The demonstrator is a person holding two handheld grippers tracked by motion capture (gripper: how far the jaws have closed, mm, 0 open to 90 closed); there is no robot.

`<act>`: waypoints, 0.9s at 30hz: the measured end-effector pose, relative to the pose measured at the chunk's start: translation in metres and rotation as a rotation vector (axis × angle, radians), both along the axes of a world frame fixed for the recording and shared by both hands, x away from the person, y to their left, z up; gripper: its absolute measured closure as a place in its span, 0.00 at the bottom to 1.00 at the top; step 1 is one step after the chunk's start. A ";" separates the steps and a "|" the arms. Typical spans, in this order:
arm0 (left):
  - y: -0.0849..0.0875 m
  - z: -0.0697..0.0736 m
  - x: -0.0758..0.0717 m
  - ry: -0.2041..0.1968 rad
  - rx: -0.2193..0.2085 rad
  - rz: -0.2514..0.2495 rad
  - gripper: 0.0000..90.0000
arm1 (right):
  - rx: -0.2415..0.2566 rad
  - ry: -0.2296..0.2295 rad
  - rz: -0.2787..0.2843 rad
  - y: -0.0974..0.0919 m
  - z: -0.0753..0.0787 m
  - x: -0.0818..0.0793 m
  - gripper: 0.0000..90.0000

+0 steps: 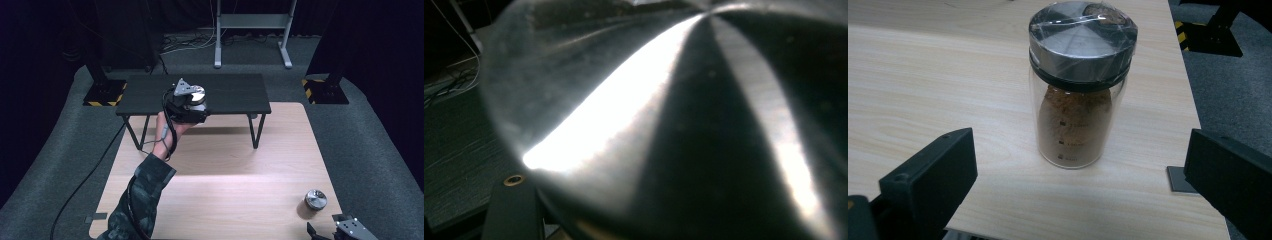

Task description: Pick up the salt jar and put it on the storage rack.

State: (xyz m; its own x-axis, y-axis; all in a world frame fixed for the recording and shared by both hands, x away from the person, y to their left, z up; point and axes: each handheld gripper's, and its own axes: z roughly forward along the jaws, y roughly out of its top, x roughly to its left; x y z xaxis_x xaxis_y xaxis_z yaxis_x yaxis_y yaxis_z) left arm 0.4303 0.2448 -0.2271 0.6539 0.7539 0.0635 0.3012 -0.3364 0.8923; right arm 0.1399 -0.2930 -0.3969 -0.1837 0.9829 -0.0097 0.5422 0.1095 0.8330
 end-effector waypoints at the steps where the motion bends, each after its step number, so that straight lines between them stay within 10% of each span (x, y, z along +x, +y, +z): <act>1: 0.000 0.001 0.001 0.001 -0.002 0.001 0.34 | 0.001 0.001 -0.001 0.000 0.000 0.000 0.00; 27: -0.005 0.015 0.028 0.028 0.023 0.044 0.34 | 0.003 0.004 -0.004 -0.002 -0.001 0.000 0.00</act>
State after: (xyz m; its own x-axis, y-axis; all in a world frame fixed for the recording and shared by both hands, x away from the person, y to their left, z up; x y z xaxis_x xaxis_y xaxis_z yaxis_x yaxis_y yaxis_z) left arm 0.4582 0.2399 -0.2119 0.6219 0.7805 0.0633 0.3407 -0.3425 0.8756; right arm 0.1397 -0.2950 -0.3976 -0.1795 0.9837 -0.0065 0.5459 0.1051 0.8312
